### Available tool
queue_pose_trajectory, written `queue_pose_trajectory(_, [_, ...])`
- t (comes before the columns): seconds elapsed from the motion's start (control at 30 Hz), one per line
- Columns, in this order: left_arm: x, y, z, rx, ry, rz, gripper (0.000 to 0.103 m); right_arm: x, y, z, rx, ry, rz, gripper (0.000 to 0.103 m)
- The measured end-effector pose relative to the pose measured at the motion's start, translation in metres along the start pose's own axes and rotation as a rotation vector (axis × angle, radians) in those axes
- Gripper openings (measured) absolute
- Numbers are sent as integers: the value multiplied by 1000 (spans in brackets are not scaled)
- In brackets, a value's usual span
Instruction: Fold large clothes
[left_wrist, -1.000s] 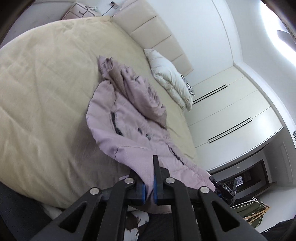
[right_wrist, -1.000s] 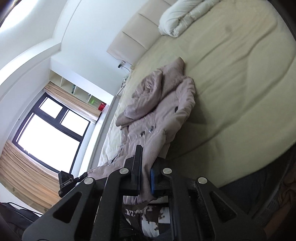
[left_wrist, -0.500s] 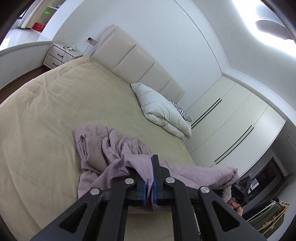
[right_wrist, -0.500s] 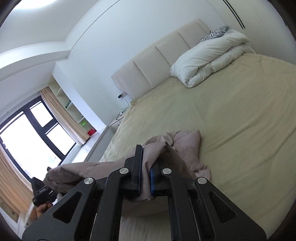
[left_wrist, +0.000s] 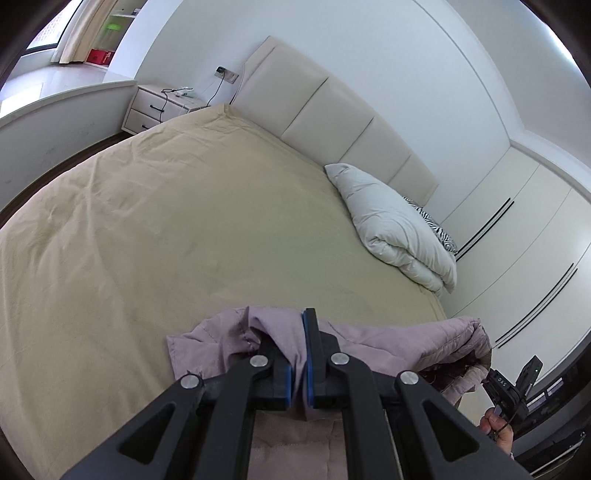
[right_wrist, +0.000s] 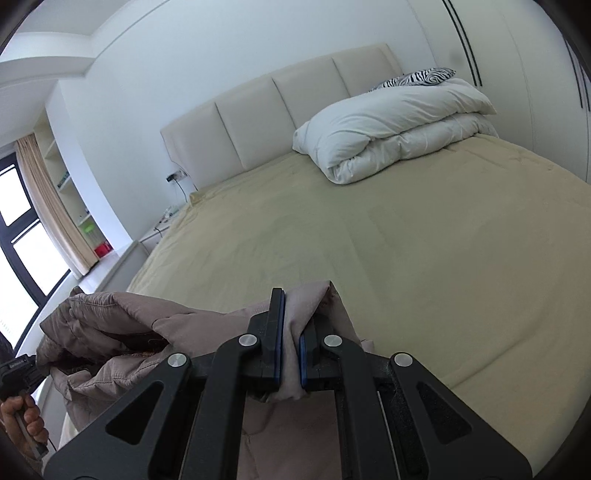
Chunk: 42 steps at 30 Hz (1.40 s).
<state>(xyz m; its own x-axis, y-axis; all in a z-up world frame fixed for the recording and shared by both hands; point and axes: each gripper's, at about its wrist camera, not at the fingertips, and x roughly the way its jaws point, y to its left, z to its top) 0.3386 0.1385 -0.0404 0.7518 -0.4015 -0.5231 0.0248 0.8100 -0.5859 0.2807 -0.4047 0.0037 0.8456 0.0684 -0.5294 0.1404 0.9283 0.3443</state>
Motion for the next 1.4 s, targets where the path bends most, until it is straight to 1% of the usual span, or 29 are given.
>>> queue_pose_trajectory(0.13, [54,12,2,-3,36,61,7,68,-20,-18,20,60,-53,6])
queue_pose_trajectory(0.17, [67,18,0,-16,50,74,8,83,-28,-23,28,83,-62,6])
queue_pose_trajectory(0.2, [81,25,-2,-33,69,89,11,100,-33,-28,41,109,-72,6])
queue_pose_trajectory(0.23, [94,33,-5,-52,89,100,11,114,-39,-35,52,139,-78,7])
queue_pose_trajectory(0.27, [104,40,-9,-74,105,96,12,126,-45,-43,62,169,-79,7])
queue_pose_trajectory(0.3, [110,48,-13,-103,115,76,13,141,-50,-49,75,192,-71,8])
queue_pose_trajectory(0.33, [113,55,-17,-134,117,52,13,150,-54,-55,97,205,-50,9])
queue_pose_trajectory(0.4, [107,61,-20,-169,100,18,18,159,-68,-61,180,208,34,12])
queue_pose_trajectory(0.43, [100,60,-20,-158,86,16,19,159,-75,-62,237,194,81,16])
queue_pose_trajectory(0.47, [92,55,-19,-133,66,31,22,157,-82,-63,290,173,124,18])
queue_pose_trajectory(0.5, [83,48,-18,-106,37,51,27,152,-86,-62,328,156,154,24])
queue_pose_trajectory(0.53, [71,41,-17,-86,2,66,30,147,-88,-60,350,138,173,43])
queue_pose_trajectory(0.57, [60,34,-15,-71,-36,78,40,138,-88,-59,365,121,187,60])
queue_pose_trajectory(0.6, [48,25,-14,-55,-80,87,49,128,-86,-58,379,100,191,80])
queue_pose_trajectory(0.63, [37,15,-12,-30,-116,85,52,119,-81,-55,380,69,195,80])
queue_pose_trajectory(0.67, [30,1,-12,15,-140,85,53,110,-74,-49,351,55,205,80])
queue_pose_trajectory(0.7, [28,-13,-12,70,-149,95,55,105,-62,-44,298,61,212,80])
queue_pose_trajectory(0.73, [29,-29,-14,135,-140,109,57,100,-46,-41,234,78,206,80])
queue_pose_trajectory(0.83, [50,-64,-27,293,-100,162,57,96,12,-46,5,173,153,80])
queue_pose_trajectory(0.9, [71,-75,-40,363,-54,200,57,97,44,-55,-113,222,109,75])
queue_pose_trajectory(0.93, [82,-78,-47,386,-26,219,57,99,59,-61,-150,249,98,69])
queue_pose_trajectory(1.0, [106,-81,-59,439,28,268,57,111,86,-76,-228,304,87,60])
queue_pose_trajectory(1.03, [118,-80,-64,463,57,294,57,121,99,-85,-278,329,59,57])
queue_pose_trajectory(1.1, [141,-73,-72,488,98,349,57,126,111,-109,-331,356,21,57])
queue_pose_trajectory(1.13, [152,-67,-74,487,122,374,58,137,115,-113,-341,366,1,57])
queue_pose_trajectory(1.2, [165,-52,-74,470,133,404,59,158,116,-117,-330,387,-25,56])
queue_pose_trajectory(1.27, [175,-41,-70,424,151,409,59,179,111,-118,-289,420,-26,56])
queue_pose_trajectory(1.3, [178,-39,-69,416,153,412,59,186,109,-117,-281,425,-31,56])
queue_pose_trajectory(1.4, [185,-36,-69,425,149,421,60,204,107,-121,-288,420,-36,56])
